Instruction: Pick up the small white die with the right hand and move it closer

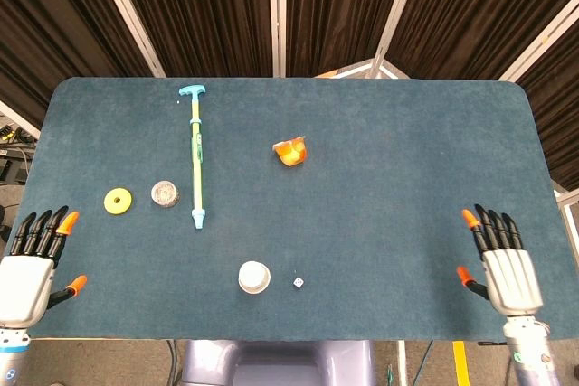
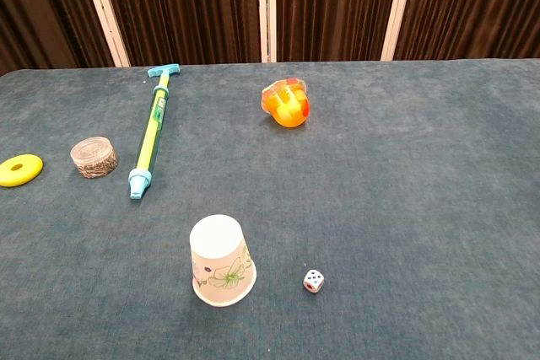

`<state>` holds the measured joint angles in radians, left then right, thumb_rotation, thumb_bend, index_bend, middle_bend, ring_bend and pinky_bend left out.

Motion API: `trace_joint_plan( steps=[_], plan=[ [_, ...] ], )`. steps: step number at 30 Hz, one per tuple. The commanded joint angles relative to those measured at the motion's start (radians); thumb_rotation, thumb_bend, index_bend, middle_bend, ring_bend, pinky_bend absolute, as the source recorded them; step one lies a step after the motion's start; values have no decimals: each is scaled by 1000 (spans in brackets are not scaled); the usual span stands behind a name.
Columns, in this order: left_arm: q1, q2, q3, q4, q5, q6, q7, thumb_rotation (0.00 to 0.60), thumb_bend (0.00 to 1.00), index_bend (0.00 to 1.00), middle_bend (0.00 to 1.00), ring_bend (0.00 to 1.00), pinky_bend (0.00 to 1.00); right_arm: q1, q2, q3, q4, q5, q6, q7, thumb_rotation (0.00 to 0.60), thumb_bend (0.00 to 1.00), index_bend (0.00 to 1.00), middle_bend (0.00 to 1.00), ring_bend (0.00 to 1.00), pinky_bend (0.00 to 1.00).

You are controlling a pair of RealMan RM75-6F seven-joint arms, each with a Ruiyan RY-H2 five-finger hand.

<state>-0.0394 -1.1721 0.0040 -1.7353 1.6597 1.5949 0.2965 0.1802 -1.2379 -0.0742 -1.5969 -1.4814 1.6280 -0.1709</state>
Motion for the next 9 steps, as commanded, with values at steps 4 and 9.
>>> trace_joint_plan(
  steps=[4, 9],
  plan=[
    [-4, -12, 6, 6, -2, -19, 14, 600, 46, 0, 0, 0, 0, -25, 6, 15, 38, -37, 11, 48, 600, 158, 0, 0, 0, 0],
    [-3, -16, 5, 9, -3, -18, 16, 600, 46, 0, 0, 0, 0, -36, 3, 16, 37, -63, 16, 38, 600, 158, 0, 0, 0, 0]
  ],
)
